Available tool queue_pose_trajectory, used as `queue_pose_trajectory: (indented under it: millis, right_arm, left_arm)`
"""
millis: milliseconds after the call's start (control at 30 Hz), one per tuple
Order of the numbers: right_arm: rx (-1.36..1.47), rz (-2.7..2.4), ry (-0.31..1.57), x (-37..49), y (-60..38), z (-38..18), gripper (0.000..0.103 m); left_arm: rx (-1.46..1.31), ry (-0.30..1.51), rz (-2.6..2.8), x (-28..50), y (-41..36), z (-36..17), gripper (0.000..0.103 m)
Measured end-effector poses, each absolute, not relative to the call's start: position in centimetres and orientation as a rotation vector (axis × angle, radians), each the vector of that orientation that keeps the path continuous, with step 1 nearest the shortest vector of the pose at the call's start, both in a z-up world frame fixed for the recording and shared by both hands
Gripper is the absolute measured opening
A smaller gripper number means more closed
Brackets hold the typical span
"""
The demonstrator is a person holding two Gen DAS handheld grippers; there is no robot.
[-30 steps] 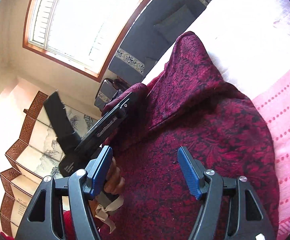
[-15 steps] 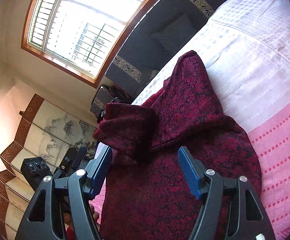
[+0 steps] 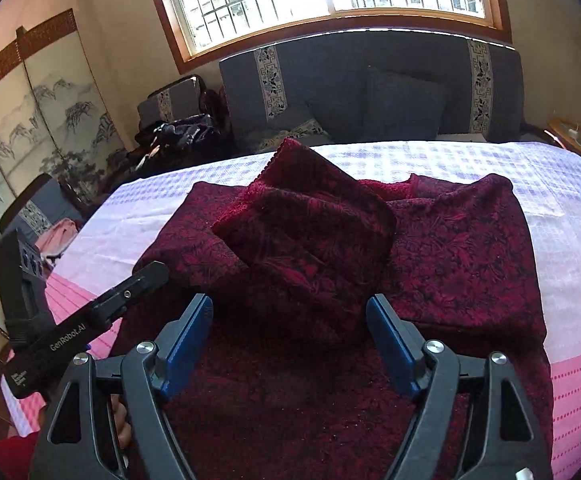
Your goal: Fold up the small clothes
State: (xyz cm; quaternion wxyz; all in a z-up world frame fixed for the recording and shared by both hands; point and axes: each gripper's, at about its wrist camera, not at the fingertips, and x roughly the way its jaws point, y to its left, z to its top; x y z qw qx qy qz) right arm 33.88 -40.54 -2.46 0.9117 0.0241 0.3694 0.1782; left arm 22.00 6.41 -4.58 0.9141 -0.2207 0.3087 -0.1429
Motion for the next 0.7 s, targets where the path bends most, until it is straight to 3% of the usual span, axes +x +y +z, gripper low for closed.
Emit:
queue_pose_trajectory:
  millis: [67,100,133,167,200,433,567,700]
  right_arm:
    - [-0.046,0.313,0.711,34.0,-39.4,-2.9,0.076]
    - [-0.073,0.305,0.693,34.5,-39.1,-2.9,0.065]
    - [-0.103,0.288,0.707,35.5,-38.9,-3.1,0.053]
    - [-0.108,0.27,0.749,36.8,-39.2,-3.6,0.018]
    - [-0.052,0.27,0.79,38.2,-40.3,-3.9,0.007]
    - [0.711,0.306,0.749,42.0,-57.6,-5.5,0.006]
    - [0.831,0.347,0.835,42.3,-60.6,-9.6,0.007]
    - [0.92,0.411,0.835,41.9,-61.3,-11.5,0.013]
  left_arm:
    - [-0.43,0.637,-0.288,21.9,6.0,-4.4,0.088]
    - [-0.423,0.634,-0.29,21.8,5.8,-4.2,0.088]
    - [-0.42,0.632,-0.288,21.8,5.8,-4.2,0.088]
    - [-0.423,0.634,-0.284,21.8,5.8,-4.1,0.088]
    - [-0.433,0.637,-0.28,21.9,6.0,-4.2,0.088]
    - [-0.484,0.659,-0.267,22.3,7.0,-4.7,0.088]
    - [-0.424,0.662,-0.265,22.2,6.0,-4.4,0.088]
    - [-0.439,0.689,-0.25,22.7,6.2,-4.7,0.088]
